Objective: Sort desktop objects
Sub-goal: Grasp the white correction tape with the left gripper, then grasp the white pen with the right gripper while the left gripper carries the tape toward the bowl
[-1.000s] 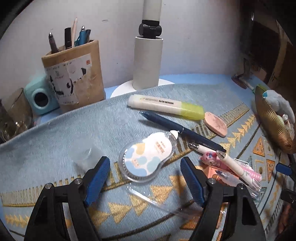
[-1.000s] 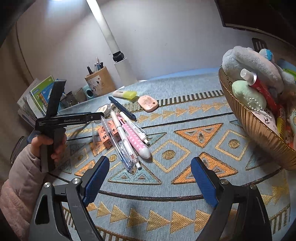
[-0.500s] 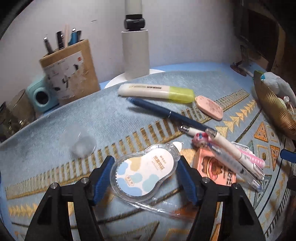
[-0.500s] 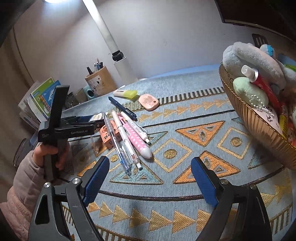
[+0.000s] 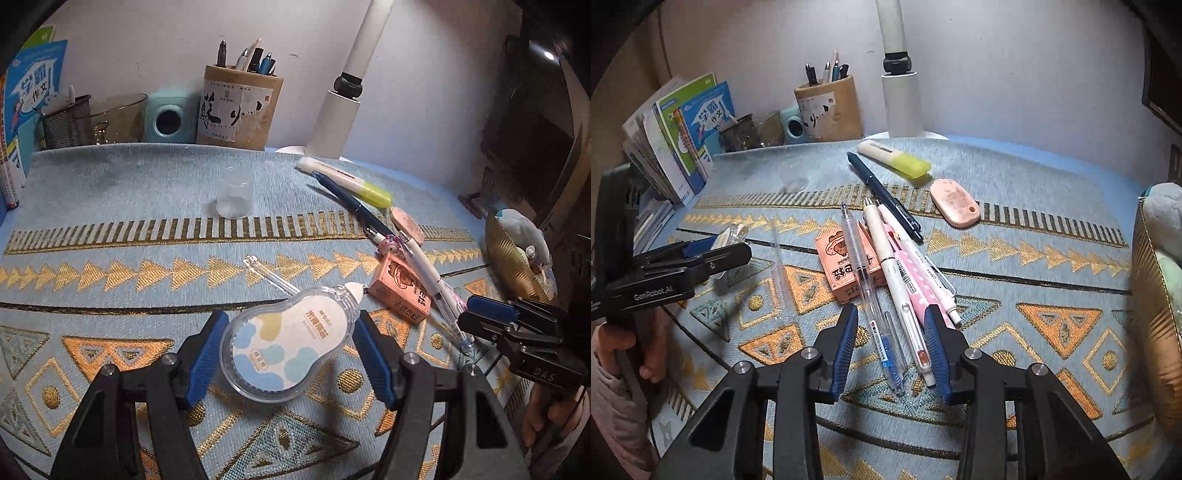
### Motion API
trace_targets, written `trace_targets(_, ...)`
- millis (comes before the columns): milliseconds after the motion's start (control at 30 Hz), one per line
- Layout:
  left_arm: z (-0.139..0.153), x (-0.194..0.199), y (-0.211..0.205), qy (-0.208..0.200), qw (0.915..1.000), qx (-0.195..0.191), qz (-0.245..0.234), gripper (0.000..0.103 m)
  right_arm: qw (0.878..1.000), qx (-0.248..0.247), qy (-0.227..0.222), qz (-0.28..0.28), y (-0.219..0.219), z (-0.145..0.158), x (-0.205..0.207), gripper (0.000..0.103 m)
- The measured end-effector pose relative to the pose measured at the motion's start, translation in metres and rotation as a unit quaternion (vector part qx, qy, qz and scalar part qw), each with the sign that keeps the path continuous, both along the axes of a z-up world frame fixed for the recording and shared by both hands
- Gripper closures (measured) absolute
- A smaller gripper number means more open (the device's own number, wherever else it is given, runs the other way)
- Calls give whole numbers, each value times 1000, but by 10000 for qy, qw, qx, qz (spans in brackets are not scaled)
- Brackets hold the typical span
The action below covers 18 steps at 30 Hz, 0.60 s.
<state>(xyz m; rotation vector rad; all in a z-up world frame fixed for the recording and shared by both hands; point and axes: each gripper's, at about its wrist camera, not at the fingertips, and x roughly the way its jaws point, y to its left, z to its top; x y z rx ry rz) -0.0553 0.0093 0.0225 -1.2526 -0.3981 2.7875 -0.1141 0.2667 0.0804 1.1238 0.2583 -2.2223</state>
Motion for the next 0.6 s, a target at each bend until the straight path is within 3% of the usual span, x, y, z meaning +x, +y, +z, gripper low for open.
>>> trace_targets(167, 0, 2, 1, 7, 10000, 36, 1, 37, 9996, 202, 113, 170, -17, -6, 4, 67)
trace_targets(267, 2, 5, -2, 27, 9999, 131, 21, 37, 9991, 284, -81, 288, -28, -17, -2, 67)
trace_targets(333, 1, 5, -4, 8, 9998, 179, 58, 37, 9991, 326, 103, 230, -33, -19, -5, 67)
trace_targets(467, 0, 4, -6, -23, 9996, 248, 104, 37, 9999, 71, 62, 143, -27, -18, -8, 80)
trace_targets(600, 1, 4, -4, -23, 9997, 212, 88, 37, 10000, -58, -28, 66, -16, -15, -5, 81)
